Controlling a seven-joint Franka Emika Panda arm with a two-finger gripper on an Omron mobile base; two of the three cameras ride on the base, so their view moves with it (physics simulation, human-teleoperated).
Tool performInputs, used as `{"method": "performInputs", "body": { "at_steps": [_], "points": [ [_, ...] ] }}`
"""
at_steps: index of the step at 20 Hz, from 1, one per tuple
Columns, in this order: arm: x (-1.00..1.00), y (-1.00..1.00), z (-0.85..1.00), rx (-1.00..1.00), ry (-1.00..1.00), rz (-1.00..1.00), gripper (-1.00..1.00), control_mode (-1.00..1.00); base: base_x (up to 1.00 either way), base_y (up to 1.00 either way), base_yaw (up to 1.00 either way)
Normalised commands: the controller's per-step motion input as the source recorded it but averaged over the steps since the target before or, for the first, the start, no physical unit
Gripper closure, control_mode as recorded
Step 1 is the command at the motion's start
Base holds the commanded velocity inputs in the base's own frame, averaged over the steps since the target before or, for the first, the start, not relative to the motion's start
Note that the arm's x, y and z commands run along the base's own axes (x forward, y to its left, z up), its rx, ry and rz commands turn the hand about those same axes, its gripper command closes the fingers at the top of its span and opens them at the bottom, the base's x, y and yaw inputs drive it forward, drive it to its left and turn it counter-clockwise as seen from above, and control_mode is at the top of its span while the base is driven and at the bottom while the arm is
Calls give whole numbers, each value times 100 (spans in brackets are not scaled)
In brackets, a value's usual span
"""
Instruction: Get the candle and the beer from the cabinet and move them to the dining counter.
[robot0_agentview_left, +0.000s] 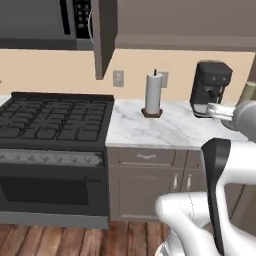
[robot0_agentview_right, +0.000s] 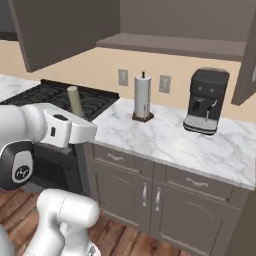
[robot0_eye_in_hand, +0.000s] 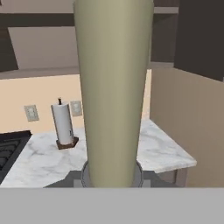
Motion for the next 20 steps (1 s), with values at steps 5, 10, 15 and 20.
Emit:
{"method": "performInputs", "body": {
  "at_steps": [5,10,15,20],
  "points": [
    [0,0,0,0,0,0,100,100,-80,0,44],
    [0,0,0,0,0,0,100,100,-85,0,42],
    [0,0,0,0,0,0,100,100,-99,11,31],
    [0,0,0,0,0,0,100,100,-93,28,35]
  ]
}}
